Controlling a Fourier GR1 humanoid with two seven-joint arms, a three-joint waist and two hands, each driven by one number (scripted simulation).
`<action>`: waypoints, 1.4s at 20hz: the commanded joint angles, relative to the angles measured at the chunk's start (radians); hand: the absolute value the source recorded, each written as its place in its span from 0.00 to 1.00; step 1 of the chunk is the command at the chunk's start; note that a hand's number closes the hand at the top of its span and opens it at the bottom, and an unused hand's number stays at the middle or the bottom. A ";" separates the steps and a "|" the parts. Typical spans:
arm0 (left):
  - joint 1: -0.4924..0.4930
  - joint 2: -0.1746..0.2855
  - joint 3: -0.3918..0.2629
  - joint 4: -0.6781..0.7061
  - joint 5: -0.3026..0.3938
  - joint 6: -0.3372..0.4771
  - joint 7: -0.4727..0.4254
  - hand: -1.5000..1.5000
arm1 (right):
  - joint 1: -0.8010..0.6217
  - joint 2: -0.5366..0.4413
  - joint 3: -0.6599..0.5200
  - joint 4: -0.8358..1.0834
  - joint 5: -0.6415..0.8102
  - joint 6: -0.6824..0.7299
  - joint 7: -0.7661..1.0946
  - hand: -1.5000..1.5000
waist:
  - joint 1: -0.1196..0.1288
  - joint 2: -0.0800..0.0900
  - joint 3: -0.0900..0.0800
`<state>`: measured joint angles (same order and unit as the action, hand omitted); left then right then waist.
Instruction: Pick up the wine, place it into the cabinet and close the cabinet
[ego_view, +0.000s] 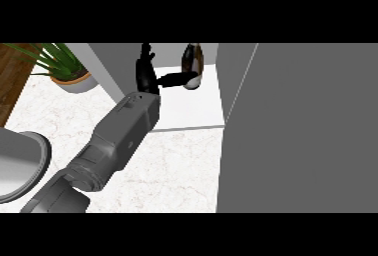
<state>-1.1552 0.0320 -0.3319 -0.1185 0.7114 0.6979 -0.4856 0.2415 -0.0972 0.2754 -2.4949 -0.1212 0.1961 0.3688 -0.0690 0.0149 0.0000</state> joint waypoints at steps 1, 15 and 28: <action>0.037 0.085 0.002 0.027 -0.018 -0.036 -0.040 0.00 | 0.079 -0.008 0.006 -0.174 -0.082 -0.008 0.060 0.00 | 0.008 -0.002 -0.001; 0.007 0.034 0.042 -0.060 -0.030 -0.193 -0.145 0.00 | 0.035 -0.002 -0.001 -0.175 -0.080 -0.019 0.078 0.00 | 0.031 -0.006 -0.001; 0.125 0.039 0.042 -0.333 -0.042 -0.278 -0.116 0.00 | 0.080 0.000 0.026 -0.212 -0.041 -0.045 0.102 0.00 | 0.075 -0.024 -0.001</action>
<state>-1.0530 0.0164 -0.2867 -0.3752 0.6779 0.4601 -0.6442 0.3117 -0.0894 0.2910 -2.5108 -0.1142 0.1838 0.3502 -0.0089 -0.0051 -0.0001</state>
